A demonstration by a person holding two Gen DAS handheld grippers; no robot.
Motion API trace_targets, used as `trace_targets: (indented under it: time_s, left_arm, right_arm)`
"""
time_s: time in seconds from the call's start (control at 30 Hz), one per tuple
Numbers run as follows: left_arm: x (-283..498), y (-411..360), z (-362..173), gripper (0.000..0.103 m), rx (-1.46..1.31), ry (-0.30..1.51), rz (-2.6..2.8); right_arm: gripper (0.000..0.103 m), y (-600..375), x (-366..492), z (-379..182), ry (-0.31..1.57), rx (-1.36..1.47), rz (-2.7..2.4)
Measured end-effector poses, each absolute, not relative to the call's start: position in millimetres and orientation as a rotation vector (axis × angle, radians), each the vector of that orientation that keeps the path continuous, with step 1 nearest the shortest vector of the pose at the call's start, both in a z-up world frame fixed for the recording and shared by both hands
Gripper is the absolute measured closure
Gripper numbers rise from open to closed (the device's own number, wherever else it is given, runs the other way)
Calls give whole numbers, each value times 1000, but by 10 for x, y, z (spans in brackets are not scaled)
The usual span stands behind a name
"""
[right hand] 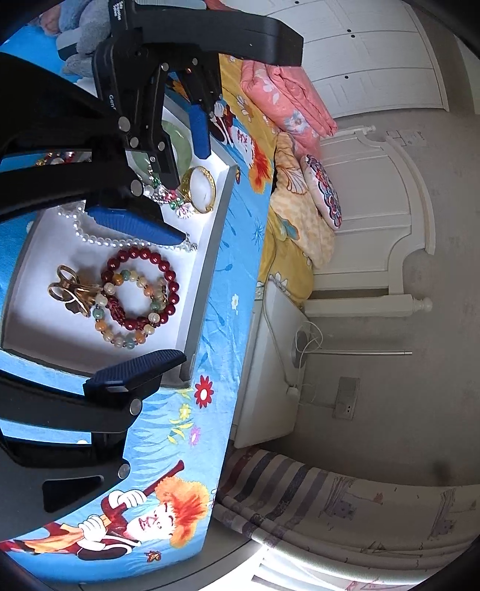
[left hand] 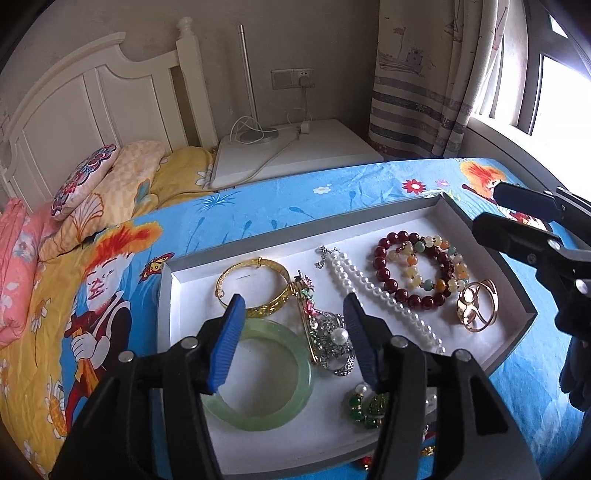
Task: Organize jewelry
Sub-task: 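Grasp red cord pearl bracelet with right gripper while left gripper grasps gold ring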
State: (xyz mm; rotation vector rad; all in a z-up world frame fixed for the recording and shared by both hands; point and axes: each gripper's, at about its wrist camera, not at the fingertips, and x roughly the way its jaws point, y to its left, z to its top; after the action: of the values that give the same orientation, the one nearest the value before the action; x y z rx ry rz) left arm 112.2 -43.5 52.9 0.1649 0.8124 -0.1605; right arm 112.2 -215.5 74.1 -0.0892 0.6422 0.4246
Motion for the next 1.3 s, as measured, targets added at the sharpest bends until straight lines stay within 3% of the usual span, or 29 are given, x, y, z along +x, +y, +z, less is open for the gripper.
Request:
trace_targets:
  time_s: [0.2, 0.73, 1.13, 1.2, 1.27, 1.3]
  left_arm:
    - [891, -293, 597, 22, 152, 789, -126]
    - [112, 183, 517, 17, 92, 810, -94]
    - [-349, 56, 126, 17, 105, 922, -215]
    - [-368, -4, 76, 17, 124, 931, -223]
    - [-361, -18, 72, 17, 129, 932, -228]
    - [-358, -13, 72, 17, 124, 932, -231]
  right_arm:
    - [45, -2144, 728, 794, 598, -120, 523]
    - [47, -1667, 76, 308, 753, -359, 762]
    - [49, -1508, 268, 96, 864, -393, 755]
    - [56, -1525, 293, 89, 877, -372, 762]
    - [77, -1534, 279, 94, 872, -373, 756]
    - [81, -1532, 259, 95, 868, -380, 755]
